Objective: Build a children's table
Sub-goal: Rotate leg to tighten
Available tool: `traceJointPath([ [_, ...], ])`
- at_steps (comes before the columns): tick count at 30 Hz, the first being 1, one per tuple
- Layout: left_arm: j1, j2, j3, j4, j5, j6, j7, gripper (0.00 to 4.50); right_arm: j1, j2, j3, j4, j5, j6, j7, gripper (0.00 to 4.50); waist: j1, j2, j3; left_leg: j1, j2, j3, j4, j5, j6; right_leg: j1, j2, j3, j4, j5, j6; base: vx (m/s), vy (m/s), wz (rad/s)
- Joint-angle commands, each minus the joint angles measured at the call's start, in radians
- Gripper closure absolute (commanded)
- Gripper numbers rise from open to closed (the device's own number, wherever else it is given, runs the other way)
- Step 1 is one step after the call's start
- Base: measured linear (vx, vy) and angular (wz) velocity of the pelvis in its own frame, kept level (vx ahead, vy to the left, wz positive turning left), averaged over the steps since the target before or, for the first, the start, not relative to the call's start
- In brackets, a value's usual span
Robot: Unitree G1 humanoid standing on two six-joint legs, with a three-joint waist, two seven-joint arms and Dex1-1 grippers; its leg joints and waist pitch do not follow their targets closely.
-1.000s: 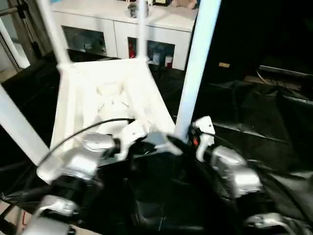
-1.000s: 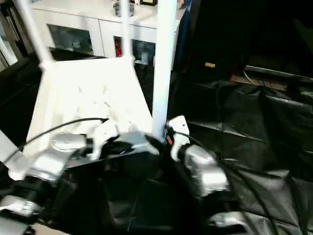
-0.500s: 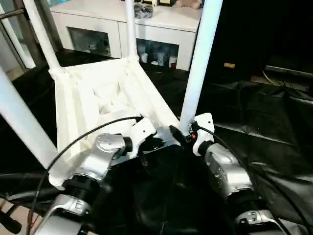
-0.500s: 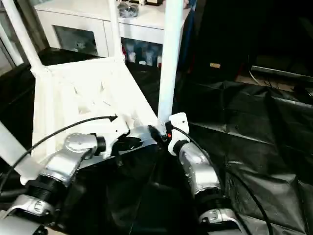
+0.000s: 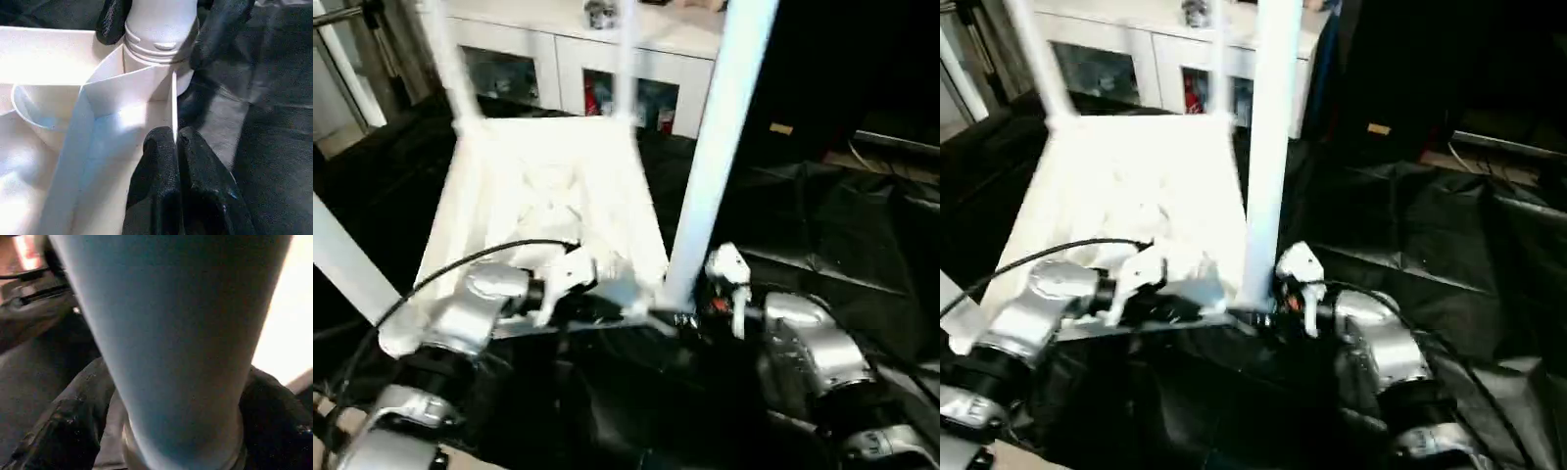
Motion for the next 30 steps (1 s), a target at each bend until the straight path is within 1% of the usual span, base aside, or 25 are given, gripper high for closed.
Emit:
traceJointPath([
  [1, -0.003, -0.005, -0.050, -0.021, -0.003, 0.014, -0.054, 4.50, 0.012, -0.001, 0.054, -0.007, 0.006, 0.030, 0.060, 0.96, 0.003, 0.001, -0.045, 0.003, 0.031, 0.001, -0.063, -0.152, 0.064, 0.043, -0.048, 0.042, -0.059, -0.037, -0.269, 0.000, 0.000, 0.00],
  [2, -0.003, 0.003, -0.053, -0.024, -0.006, 0.019, -0.072, 4.50, 0.010, -0.006, 0.054, -0.009, 0.009, 0.038, 0.073, 0.96, 0.004, 0.000, -0.046, 0.003, 0.031, 0.001, -0.063, -0.150, 0.062, 0.043, -0.048, 0.042, -0.058, -0.038, -0.268, 0.000, 0.000, 0.00],
  [3, -0.003, 0.010, -0.055, -0.026, -0.010, 0.021, -0.085, 4.50, 0.008, -0.011, 0.054, -0.010, 0.014, 0.042, 0.083, 1.05, 0.004, 0.002, -0.046, 0.003, 0.031, 0.001, -0.063, -0.145, 0.061, 0.042, -0.048, 0.042, -0.056, -0.031, -0.270, 0.000, 0.000, 0.00],
  [5, -0.004, 0.018, -0.056, -0.026, -0.017, 0.022, -0.096, 4.50, 0.002, -0.013, 0.054, -0.007, 0.018, 0.047, 0.093, 1.32, 0.004, -0.001, -0.047, 0.003, 0.030, 0.001, -0.061, -0.132, 0.064, 0.044, -0.048, 0.041, -0.054, -0.012, -0.275, 0.000, 0.000, 0.00],
  [6, -0.004, 0.018, -0.056, -0.026, -0.017, 0.022, -0.096, 4.50, 0.002, -0.013, 0.054, -0.007, 0.018, 0.047, 0.093, 1.32, 0.004, 0.000, -0.047, 0.003, 0.030, 0.002, -0.061, -0.125, 0.065, 0.043, -0.047, 0.041, -0.054, -0.003, -0.277, 0.000, 0.000, 0.00],
  [9, -0.005, 0.022, -0.056, -0.025, -0.021, 0.023, -0.101, 4.50, 0.000, -0.012, 0.055, -0.009, 0.021, 0.057, 0.099, 1.63, 0.006, -0.003, -0.048, 0.003, 0.029, 0.002, -0.060, -0.119, 0.067, 0.043, -0.047, 0.041, -0.053, 0.003, -0.279, 0.000, 0.000, 0.00],
  [13, 0.001, 0.015, -0.047, -0.031, -0.018, 0.028, -0.070, 4.50, 0.009, 0.013, 0.047, -0.013, 0.025, 0.066, 0.067, 1.80, 0.008, -0.004, -0.048, 0.003, 0.030, 0.001, -0.060, -0.114, 0.064, 0.044, -0.049, 0.041, -0.052, -0.001, -0.276, 0.000, 0.000, 0.00],
  [14, 0.001, 0.014, -0.047, -0.031, -0.018, 0.029, -0.068, 4.50, 0.009, 0.014, 0.046, -0.012, 0.026, 0.067, 0.064, 1.82, 0.007, -0.005, -0.046, 0.002, 0.029, 0.001, -0.061, -0.118, 0.062, 0.044, -0.049, 0.041, -0.053, -0.011, -0.273, 0.000, 0.000, 0.00],
  [15, 0.002, 0.007, -0.043, -0.029, -0.009, 0.030, -0.039, 4.50, 0.013, 0.026, 0.039, -0.009, 0.024, 0.067, 0.040, 1.84, 0.008, -0.004, -0.046, 0.003, 0.029, 0.001, -0.062, -0.124, 0.059, 0.044, -0.049, 0.041, -0.055, -0.022, -0.271, 0.000, 0.000, 0.00],
  [16, 0.002, 0.007, -0.043, -0.029, -0.009, 0.030, -0.039, 4.50, 0.013, 0.026, 0.039, -0.009, 0.024, 0.067, 0.040, 1.85, 0.007, -0.003, -0.045, 0.003, 0.029, 0.001, -0.062, -0.139, 0.053, 0.042, -0.050, 0.042, -0.058, -0.043, -0.266, 0.000, 0.000, 0.00],
  [17, -0.001, -0.006, -0.037, -0.025, -0.004, 0.037, -0.002, 4.50, 0.014, 0.042, 0.029, 0.003, 0.018, 0.064, -0.007, 1.86, 0.006, -0.002, -0.045, 0.003, 0.029, 0.001, -0.063, -0.144, 0.049, 0.042, -0.050, 0.043, -0.058, -0.053, -0.264, 0.000, 0.000, 0.00],
  [18, -0.004, -0.023, -0.029, -0.022, -0.002, 0.042, 0.040, 4.50, 0.014, 0.061, 0.018, 0.020, 0.009, 0.060, -0.062, 1.86, 0.005, -0.003, -0.042, 0.006, 0.029, 0.000, -0.066, -0.175, 0.034, 0.039, -0.052, 0.044, -0.066, -0.109, -0.251, 0.000, 0.000, 0.00],
  [20, -0.004, -0.048, -0.017, -0.024, -0.013, 0.047, 0.074, 4.50, 0.009, 0.087, 0.002, 0.048, -0.007, 0.051, -0.141, 1.87, 0.002, -0.003, -0.040, 0.006, 0.030, -0.002, -0.070, -0.193, 0.021, 0.037, -0.054, 0.045, -0.070, -0.151, -0.243, 0.000, 0.000, 0.00],
  [22, -0.008, -0.093, -0.009, -0.019, 0.002, 0.042, 0.164, 4.50, -0.006, 0.148, -0.044, 0.108, -0.027, 0.050, -0.320, 1.87, -0.003, -0.004, -0.038, 0.008, 0.028, -0.004, -0.074, -0.228, -0.003, 0.034, -0.055, 0.046, -0.079, -0.232, -0.217, 0.000, 0.000, 0.00],
  [23, -0.009, -0.108, -0.009, -0.015, 0.015, 0.037, 0.200, 4.50, -0.011, 0.170, -0.061, 0.127, -0.030, 0.048, -0.378, 1.88, -0.011, -0.004, -0.037, 0.002, 0.028, -0.009, -0.078, -0.234, -0.015, 0.036, -0.055, 0.045, -0.080, -0.263, -0.203, 0.000, 0.000, 0.00],
  [24, -0.010, -0.117, -0.009, -0.013, 0.022, 0.034, 0.222, 4.50, -0.013, 0.183, -0.071, 0.137, -0.032, 0.046, -0.411, 1.88, -0.013, -0.003, -0.037, 0.001, 0.028, -0.010, -0.079, -0.237, -0.019, 0.038, -0.055, 0.044, -0.082, -0.277, -0.195, 0.000, 0.000, 0.00],
  [25, -0.011, -0.139, -0.007, -0.010, 0.028, 0.042, 0.262, 4.50, -0.010, 0.205, -0.075, 0.141, -0.039, 0.037, -0.455, 1.88, -0.019, -0.004, -0.038, 0.003, 0.027, -0.010, -0.078, -0.249, -0.022, 0.034, -0.054, 0.045, -0.085, -0.288, -0.185, 0.000, 0.000, 0.00],
  [26, -0.012, -0.154, -0.005, -0.008, 0.030, 0.048, 0.288, 4.50, -0.006, 0.219, -0.076, 0.141, -0.044, 0.029, -0.478, 1.88, -0.020, -0.005, -0.037, 0.005, 0.027, -0.008, -0.077, -0.257, -0.021, 0.030, -0.054, 0.046, -0.087, -0.295, -0.181, 0.000, 0.000, 0.00],
  [27, -0.011, -0.171, -0.008, -0.010, 0.034, 0.055, 0.310, 4.50, -0.004, 0.236, -0.077, 0.144, -0.051, 0.022, -0.513, 1.88, -0.019, 0.004, -0.036, 0.008, 0.026, -0.008, -0.076, -0.265, -0.019, 0.027, -0.054, 0.047, -0.089, -0.306, -0.177, 0.000, 0.000, 0.00],
  [28, -0.008, -0.186, -0.013, -0.013, 0.040, 0.060, 0.333, 4.50, -0.002, 0.255, -0.080, 0.147, -0.058, 0.015, -0.548, 1.88, -0.021, -0.001, -0.035, 0.004, 0.026, -0.009, -0.077, -0.266, -0.017, 0.029, -0.053, 0.046, -0.091, -0.314, -0.169, 0.000, 0.000, 0.00],
  [30, -0.004, -0.210, -0.021, -0.017, 0.052, 0.069, 0.370, 4.50, -0.003, 0.284, -0.081, 0.153, -0.069, 0.009, -0.599, 1.88, -0.021, 0.000, -0.037, 0.004, 0.025, -0.009, -0.078, -0.261, -0.014, 0.029, -0.051, 0.047, -0.091, -0.302, -0.164, 0.000, 0.000, 0.00],
])
